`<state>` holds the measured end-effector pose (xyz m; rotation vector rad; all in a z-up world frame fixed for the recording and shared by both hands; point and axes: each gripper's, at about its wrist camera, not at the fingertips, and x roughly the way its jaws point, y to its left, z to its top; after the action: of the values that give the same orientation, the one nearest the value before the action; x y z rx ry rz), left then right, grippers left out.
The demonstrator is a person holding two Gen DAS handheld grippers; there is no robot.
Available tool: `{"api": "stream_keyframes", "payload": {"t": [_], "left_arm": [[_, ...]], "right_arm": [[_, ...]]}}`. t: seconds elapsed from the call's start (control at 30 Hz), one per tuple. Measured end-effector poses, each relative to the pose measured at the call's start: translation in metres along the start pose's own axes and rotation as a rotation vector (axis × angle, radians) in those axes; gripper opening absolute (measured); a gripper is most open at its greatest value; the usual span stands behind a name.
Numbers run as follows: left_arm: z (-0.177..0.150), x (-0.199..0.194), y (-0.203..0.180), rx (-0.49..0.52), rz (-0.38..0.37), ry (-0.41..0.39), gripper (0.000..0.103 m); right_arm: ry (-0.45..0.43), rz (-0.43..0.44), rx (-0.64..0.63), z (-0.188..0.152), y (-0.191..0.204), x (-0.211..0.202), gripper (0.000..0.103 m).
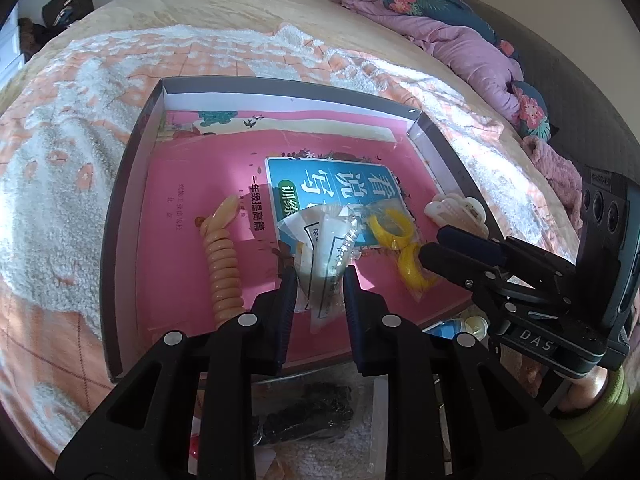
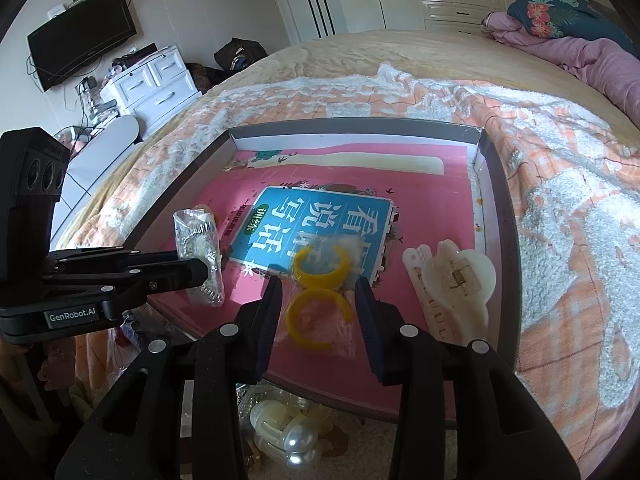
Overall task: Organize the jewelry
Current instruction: 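Carry the clear bag with the left tool while the right tool carries the bangles into the box, then open both tools inside the box and withdraw them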
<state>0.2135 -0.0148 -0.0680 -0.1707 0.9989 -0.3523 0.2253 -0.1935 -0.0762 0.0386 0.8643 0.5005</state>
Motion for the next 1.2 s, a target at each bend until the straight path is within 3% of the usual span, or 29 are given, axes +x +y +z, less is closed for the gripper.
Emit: {"api": "stream_keyframes", "payload": {"t": [0.1,0.2,0.27,0.4,0.53,0.77,0.87,0.93,1.2], "left_arm": [[0.0,0.0,0.0,0.0,-0.003,-0.001,0.017],[0.0,-0.002,0.0,0.001,-0.008,-0.008,0.025],[-0.001,-0.003,0.0,0.003,-0.005,-0.013,0.028],[-0.004,-0.009,0.0,-0.006,-0.008,-0.017,0.032],[-0.005,-0.023,0.0,-0.015,-0.001,-0.048,0.055],[-0.005,-0.051,0.008,-0.064,0.004,-0.106,0.083],[-0.004,-0.064,0.009,-0.069,0.023,-0.134,0.085],[-0.005,-0.072,0.011,-0.078,0.03,-0.149,0.093],[-0.012,-0.101,0.017,-0.101,0.048,-0.198,0.093]], "right_arm": [[-0.019,0.0,0.005,-0.002,-0.001,-0.009,0.037],[-0.049,0.008,0.025,-0.004,-0.002,-0.021,0.046],[-0.064,0.008,0.033,-0.006,-0.003,-0.029,0.058],[-0.1,-0.003,0.046,-0.011,-0.004,-0.045,0.066],[-0.125,-0.012,0.067,-0.016,-0.008,-0.06,0.074],[-0.173,-0.038,0.091,-0.016,-0.017,-0.084,0.078],[-0.188,-0.047,0.086,-0.017,-0.016,-0.093,0.079],[-0.197,-0.047,0.083,-0.018,-0.016,-0.1,0.079],[-0.222,-0.04,0.051,-0.022,-0.003,-0.121,0.082]]}}
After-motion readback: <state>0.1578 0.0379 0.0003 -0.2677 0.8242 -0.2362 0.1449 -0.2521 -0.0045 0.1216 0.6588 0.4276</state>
